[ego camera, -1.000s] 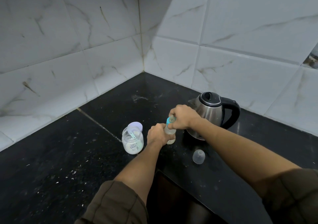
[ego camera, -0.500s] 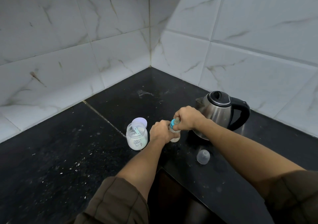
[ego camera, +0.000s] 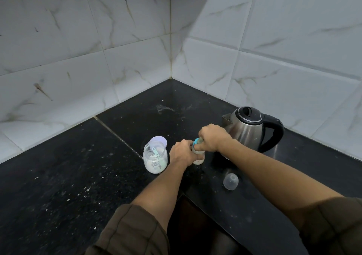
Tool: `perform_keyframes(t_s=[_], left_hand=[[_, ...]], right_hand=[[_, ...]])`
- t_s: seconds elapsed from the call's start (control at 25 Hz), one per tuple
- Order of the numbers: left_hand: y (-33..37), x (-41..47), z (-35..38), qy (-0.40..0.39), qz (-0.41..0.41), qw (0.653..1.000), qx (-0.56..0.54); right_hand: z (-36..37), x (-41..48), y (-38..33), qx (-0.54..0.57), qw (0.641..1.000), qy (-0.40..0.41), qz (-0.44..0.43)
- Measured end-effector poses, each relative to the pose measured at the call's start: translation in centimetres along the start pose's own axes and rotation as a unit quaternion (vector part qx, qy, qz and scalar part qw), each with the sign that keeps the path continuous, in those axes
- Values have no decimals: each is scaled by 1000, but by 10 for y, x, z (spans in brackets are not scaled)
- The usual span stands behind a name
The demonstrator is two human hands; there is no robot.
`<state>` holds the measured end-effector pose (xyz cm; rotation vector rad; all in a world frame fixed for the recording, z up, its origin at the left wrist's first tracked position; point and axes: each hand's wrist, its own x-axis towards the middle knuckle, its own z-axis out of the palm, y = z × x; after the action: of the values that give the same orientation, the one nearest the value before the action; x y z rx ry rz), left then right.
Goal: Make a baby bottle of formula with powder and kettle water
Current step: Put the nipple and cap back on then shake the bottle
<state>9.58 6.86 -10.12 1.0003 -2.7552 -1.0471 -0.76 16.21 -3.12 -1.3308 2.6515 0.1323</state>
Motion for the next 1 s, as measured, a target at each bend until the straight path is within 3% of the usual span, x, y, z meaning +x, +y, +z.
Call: perform_keyframes(t_s=[0.36,1.0], left_hand=[[-2,3,2,-5,2,1000,-2],[-1,1,3,5,-2,1000,-4]], right_hand=[[-4,3,8,-11,999,-23,-46],[11,-6,0,62,996,42,41]])
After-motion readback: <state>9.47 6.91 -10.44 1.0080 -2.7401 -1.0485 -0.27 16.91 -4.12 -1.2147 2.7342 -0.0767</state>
